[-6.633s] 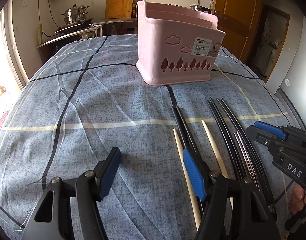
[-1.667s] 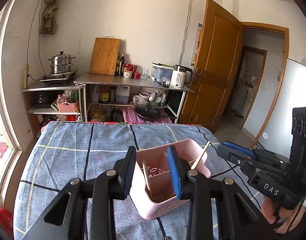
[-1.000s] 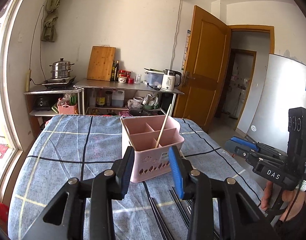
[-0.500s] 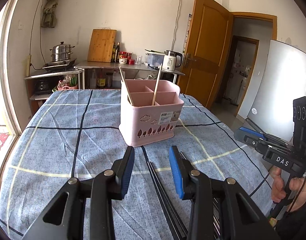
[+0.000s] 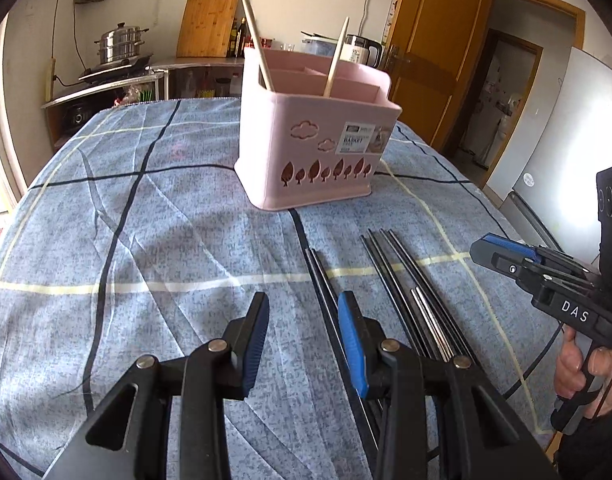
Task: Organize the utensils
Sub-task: 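Grasp a black chopstick with the left tool while the right tool grasps another black chopstick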
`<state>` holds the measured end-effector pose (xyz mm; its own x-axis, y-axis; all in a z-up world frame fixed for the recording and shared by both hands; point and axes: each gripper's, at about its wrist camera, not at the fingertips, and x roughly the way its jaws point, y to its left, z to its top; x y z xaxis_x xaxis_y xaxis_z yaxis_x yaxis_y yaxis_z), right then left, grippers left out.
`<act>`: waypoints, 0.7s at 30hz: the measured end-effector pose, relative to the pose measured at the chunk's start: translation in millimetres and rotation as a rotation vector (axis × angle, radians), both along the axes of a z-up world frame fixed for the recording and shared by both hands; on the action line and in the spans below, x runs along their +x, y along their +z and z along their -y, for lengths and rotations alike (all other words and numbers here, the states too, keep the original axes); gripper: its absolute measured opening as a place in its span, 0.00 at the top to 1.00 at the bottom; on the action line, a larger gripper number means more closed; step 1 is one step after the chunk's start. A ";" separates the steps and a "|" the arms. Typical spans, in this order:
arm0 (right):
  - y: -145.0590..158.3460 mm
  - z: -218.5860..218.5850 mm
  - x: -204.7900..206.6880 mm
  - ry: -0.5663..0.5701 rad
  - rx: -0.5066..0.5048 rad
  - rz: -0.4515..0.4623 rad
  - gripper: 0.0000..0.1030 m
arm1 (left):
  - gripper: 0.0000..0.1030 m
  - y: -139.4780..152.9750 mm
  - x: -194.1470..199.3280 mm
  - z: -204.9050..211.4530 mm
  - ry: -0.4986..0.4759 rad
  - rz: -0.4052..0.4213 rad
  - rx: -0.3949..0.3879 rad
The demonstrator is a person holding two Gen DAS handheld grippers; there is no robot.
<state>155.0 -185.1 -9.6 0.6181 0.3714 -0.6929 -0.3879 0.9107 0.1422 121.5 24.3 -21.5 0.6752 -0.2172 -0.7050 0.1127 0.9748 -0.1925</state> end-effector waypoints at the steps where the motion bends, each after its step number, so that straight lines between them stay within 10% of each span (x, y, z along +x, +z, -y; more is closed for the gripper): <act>1: -4.6 -1.0 3.0 -0.001 -0.005 -0.016 0.72 | 0.64 -3.4 1.8 1.4 -0.002 -0.012 -0.001; 21: -29.6 -19.8 18.9 0.016 -0.095 -0.090 0.80 | 0.63 -21.0 14.3 20.4 -0.001 -0.064 0.097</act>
<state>173.9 -165.3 -39.3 0.5466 0.3110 -0.7775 -0.3919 0.9155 0.0907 135.8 4.0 -42.5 0.6279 -0.1462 -0.7644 0.1039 0.9892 -0.1039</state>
